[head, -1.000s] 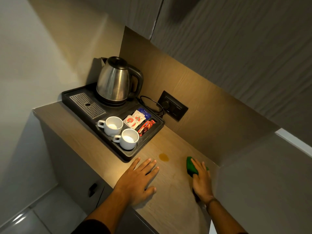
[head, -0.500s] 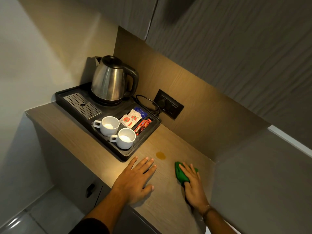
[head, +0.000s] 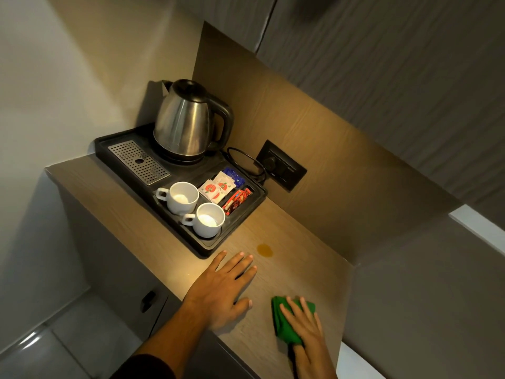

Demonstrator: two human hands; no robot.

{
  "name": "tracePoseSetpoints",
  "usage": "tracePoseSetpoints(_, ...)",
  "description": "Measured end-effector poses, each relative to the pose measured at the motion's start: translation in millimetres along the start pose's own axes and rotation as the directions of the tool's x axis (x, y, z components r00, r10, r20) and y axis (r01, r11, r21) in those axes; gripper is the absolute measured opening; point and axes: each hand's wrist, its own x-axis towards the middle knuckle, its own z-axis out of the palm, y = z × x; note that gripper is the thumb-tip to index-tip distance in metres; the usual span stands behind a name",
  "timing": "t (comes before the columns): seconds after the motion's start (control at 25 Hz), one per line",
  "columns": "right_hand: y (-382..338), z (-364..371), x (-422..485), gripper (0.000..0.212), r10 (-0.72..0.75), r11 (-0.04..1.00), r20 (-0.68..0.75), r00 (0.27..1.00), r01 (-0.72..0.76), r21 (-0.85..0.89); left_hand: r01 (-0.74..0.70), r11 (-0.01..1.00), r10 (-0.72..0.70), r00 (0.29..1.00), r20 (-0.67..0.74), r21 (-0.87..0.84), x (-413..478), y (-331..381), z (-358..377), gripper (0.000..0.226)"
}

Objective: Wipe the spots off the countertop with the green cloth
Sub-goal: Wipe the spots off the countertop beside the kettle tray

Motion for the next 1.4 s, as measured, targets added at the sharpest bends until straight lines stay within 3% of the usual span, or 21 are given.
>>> tracePoseSetpoints(0.04, 9.0, -2.4, 0.6, 0.048, -0.049, 0.982, 0.084, 0.995, 0.063, -0.178, 0.002, 1.0, -0.002, 1.0, 0.003, -0.01, 0.0, 0.3, -0.7, 0.075)
tracePoseSetpoints(0.12, 44.3, -7.2, -1.8, 0.049, -0.175, 0.938, 0.005, 0.985, 0.168, -0.303, 0.005, 1.0, -0.004, 1.0, 0.012, -0.026, 0.7, 1.6, -2.1, 0.075)
tracePoseSetpoints(0.2, 64.5, -18.6, 9.4, 0.044, -0.097, 0.995, -0.093, 0.991, 0.094, -0.036, 0.009, 0.999, -0.009, 1.0, 0.013, -0.031, 1.7, 1.4, -2.8, 0.075)
tracePoseSetpoints(0.32, 48.3, -34.8, 71.9, 0.065, 0.085, 0.977, -0.335, 0.938, -0.012, 0.213, -0.001, 0.999, 0.002, 1.0, 0.014, -0.039, 2.0, -0.9, -3.2, 0.075)
tracePoseSetpoints(0.44, 1.2, -52.6, 132.4, 0.07, 0.145, 0.945, -0.258, 0.955, -0.057, 0.323, -0.001, 0.999, 0.001, 1.0, 0.014, -0.051, 3.5, 0.0, -2.8, 0.074)
tracePoseSetpoints(0.56, 7.8, -31.1, 113.5, 0.066, -0.088, 0.965, -0.189, 0.978, 0.131, 0.227, 0.004, 0.998, -0.003, 1.0, 0.009, -0.057, 4.2, -0.3, -2.0, 0.074)
tracePoseSetpoints(0.64, 39.1, -24.9, 85.5, 0.062, -0.146, 0.96, -0.198, 0.969, 0.187, 0.207, -0.005, 0.998, 0.005, 1.0, 0.001, -0.055, 4.0, -1.9, -1.9, 0.074)
tracePoseSetpoints(0.76, 50.9, -42.1, 107.1, 0.07, -0.056, 0.959, -0.256, 0.965, 0.124, 0.256, -0.003, 0.999, 0.003, 1.0, -0.004, -0.046, 3.6, -0.6, -2.8, 0.074)
tracePoseSetpoints(0.88, 5.9, -53.8, 158.9, 0.072, 0.099, 0.95, -0.25, 0.963, -0.016, 0.311, 0.001, 0.999, -0.001, 1.0, 0.001, -0.032, 3.4, 0.8, -3.2, 0.074)
tracePoseSetpoints(0.96, -13.1, -50.0, 161.9, 0.073, 0.001, 0.946, -0.205, 0.979, 0.065, 0.318, 0.001, 1.0, -0.002, 1.0, -0.002, -0.023, 2.9, 0.5, -3.0, 0.075)
tracePoseSetpoints(1.04, 6.4, -35.3, 131.8, 0.067, -0.136, 0.953, -0.181, 0.974, 0.179, 0.243, -0.004, 1.0, 0.004, 1.0, 0.002, -0.029, 2.5, 0.4, -1.7, 0.075)
tracePoseSetpoints(1.12, 40.4, -25.8, 91.6, 0.058, -0.174, 0.955, -0.191, 0.966, 0.213, 0.208, -0.003, 0.999, 0.002, 1.0, -0.008, -0.042, 2.6, -1.0, -2.1, 0.075)
tracePoseSetpoints(1.24, 61.3, -41.0, 95.9, 0.064, -0.112, 0.951, -0.227, 0.967, 0.171, 0.259, -0.005, 0.999, 0.005, 1.0, -0.011, -0.044, 3.1, 1.2, -4.3, 0.075)
tracePoseSetpoints(1.4, 3.0, -54.8, 161.7, 0.073, 0.07, 0.95, -0.239, 0.969, 0.008, 0.311, -0.001, 0.999, 0.002, 1.0, 0.01, -0.032, 2.2, 2.4, -6.5, 0.074)
